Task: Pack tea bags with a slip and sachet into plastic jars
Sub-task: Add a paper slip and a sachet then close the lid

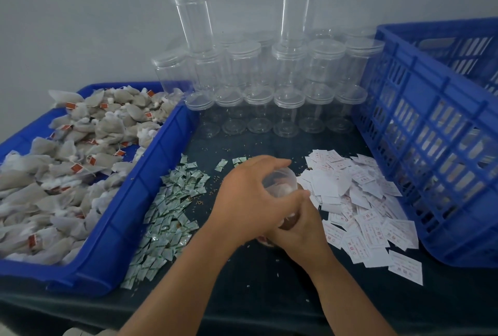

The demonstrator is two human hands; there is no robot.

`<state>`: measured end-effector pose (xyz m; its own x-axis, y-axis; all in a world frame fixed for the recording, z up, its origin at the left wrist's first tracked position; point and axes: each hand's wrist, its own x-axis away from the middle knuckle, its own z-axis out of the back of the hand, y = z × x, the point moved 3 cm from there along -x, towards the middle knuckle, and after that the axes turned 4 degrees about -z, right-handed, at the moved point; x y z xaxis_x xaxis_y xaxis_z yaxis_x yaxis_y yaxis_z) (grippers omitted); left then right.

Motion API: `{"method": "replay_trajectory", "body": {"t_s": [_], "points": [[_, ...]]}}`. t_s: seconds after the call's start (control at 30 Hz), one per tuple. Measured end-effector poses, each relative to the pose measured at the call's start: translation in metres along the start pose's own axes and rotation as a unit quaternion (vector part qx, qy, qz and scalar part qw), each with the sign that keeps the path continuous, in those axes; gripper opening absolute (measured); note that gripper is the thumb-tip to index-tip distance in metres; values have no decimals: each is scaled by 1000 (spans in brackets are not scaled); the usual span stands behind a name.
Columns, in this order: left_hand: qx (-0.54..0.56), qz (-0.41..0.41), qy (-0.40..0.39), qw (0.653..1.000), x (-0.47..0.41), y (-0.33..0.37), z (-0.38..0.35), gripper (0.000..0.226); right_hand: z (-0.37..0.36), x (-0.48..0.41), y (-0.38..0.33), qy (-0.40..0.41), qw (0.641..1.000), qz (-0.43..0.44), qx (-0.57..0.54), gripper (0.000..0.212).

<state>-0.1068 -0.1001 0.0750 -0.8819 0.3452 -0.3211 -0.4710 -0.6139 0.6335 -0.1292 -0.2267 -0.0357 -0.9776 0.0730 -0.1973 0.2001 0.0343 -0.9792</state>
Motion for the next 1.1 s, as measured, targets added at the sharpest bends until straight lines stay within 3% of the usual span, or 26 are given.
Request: {"method": "replay_trajectory", "body": {"t_s": [0.1,0.2,0.33,0.43,0.5,0.53,0.63,0.73,0.9,1.1], "points": [[181,-25,-96,978,-7,-10,5,52,-1,4,4,-66,989,-52,-120,45],[249,-43,-216,943,-11,-21,15,72,-9,6,12,-141,971,-91,-173,72],[197,-17,-127,972,-12,-38,27,91,-8,-3,-1,-81,991,-26,-105,58],[132,7,-125,983,0,-35,20,98,-6,-8,0,10,1000,23,-1,67],[42,21,-87,995,5,-25,10,98,-9,-6,1,12,997,39,67,71],[36,24,-61,997,5,-23,6,93,-10,-5,4,-10,998,38,50,70],[72,23,-87,993,1,-24,6,81,-5,-2,4,-65,997,29,-29,63],[95,20,-140,985,-4,-31,12,80,-6,-3,1,-77,997,-5,-27,59],[166,75,12,983,7,-30,-1,89,-9,0,3,8,999,18,51,50],[212,80,44,973,13,-34,-15,76,-4,-2,7,-12,1000,-6,7,56]]}}
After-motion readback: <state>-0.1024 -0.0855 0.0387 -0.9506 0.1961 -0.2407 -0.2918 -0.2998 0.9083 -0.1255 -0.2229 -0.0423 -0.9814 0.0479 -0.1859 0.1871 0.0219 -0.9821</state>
